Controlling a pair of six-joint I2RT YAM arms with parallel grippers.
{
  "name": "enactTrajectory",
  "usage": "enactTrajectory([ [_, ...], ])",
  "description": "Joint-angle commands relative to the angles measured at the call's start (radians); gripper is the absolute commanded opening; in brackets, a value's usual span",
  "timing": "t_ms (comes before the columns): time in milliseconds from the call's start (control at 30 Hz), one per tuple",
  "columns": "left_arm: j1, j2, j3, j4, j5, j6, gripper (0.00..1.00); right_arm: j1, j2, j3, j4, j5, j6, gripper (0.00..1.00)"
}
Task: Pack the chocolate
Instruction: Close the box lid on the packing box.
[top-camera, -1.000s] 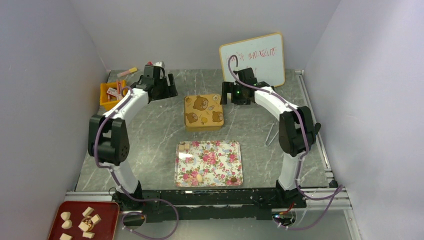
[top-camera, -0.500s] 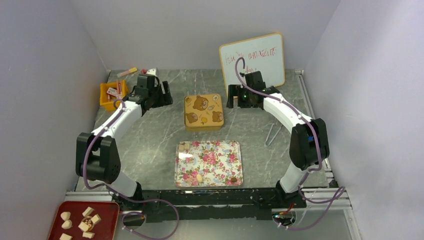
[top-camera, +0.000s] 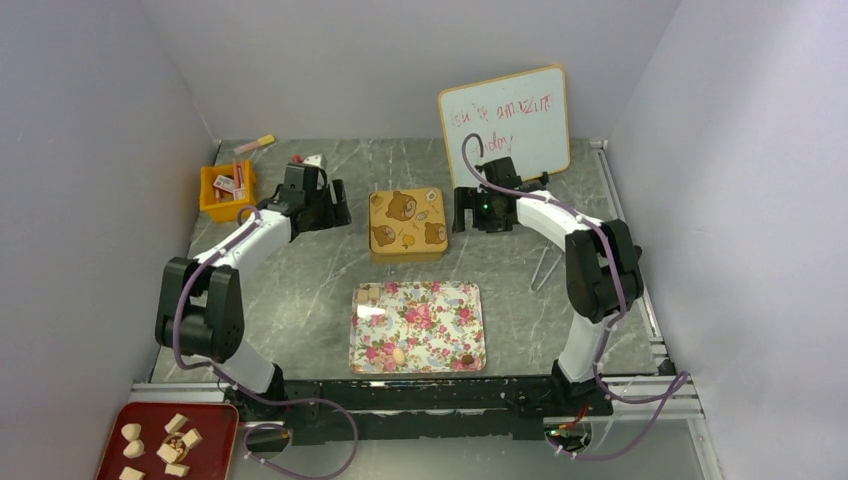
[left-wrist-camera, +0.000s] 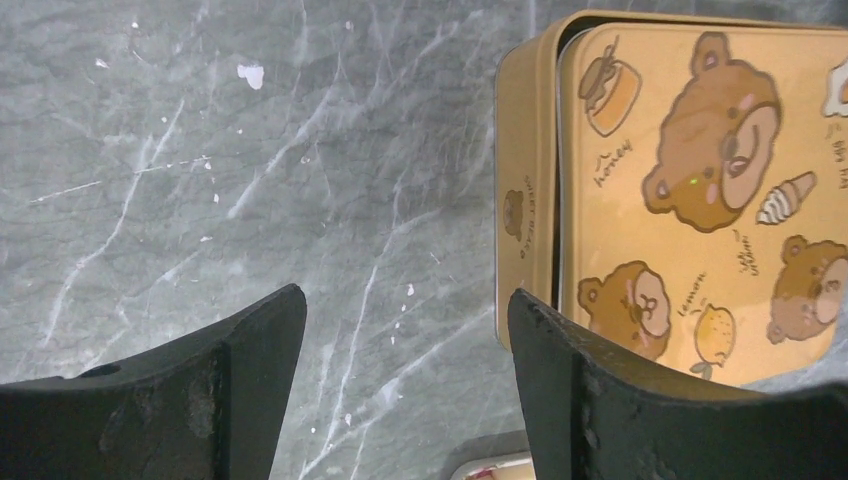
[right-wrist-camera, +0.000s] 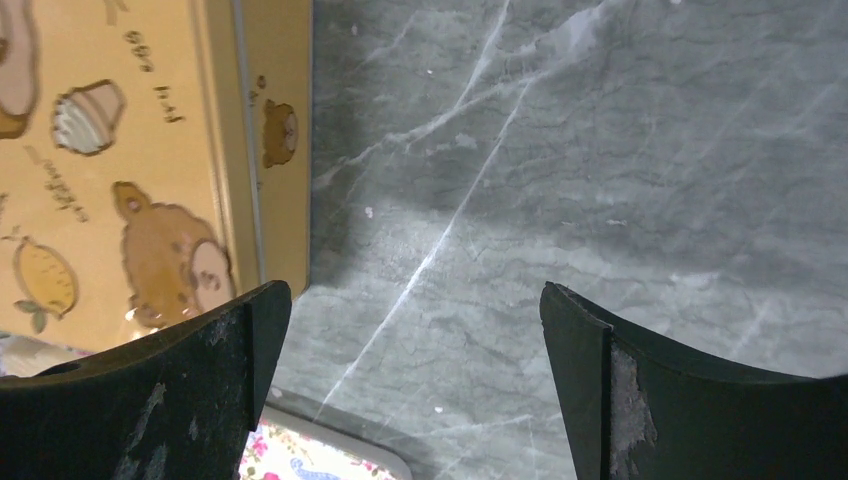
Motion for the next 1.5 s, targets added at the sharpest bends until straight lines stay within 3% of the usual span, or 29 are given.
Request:
enactTrajectory([
  [0,-0.006,0.051,0.001,0.045,0.01,-0.012,0.78,-0.005,0.064,0.055,0.041,-0.029,0.007,1.0],
  [600,-0.059,0.222,0.074,0.088,0.046,-0.018,0.77,0.031,0.222,0.236,-0.002,-0.042,0.017,1.0],
  [1467,-0.086,0.219,0.122,0.029,0.001,0.006,0.78,0.088,0.197,0.21,0.0,-0.009,0.036,1.0],
])
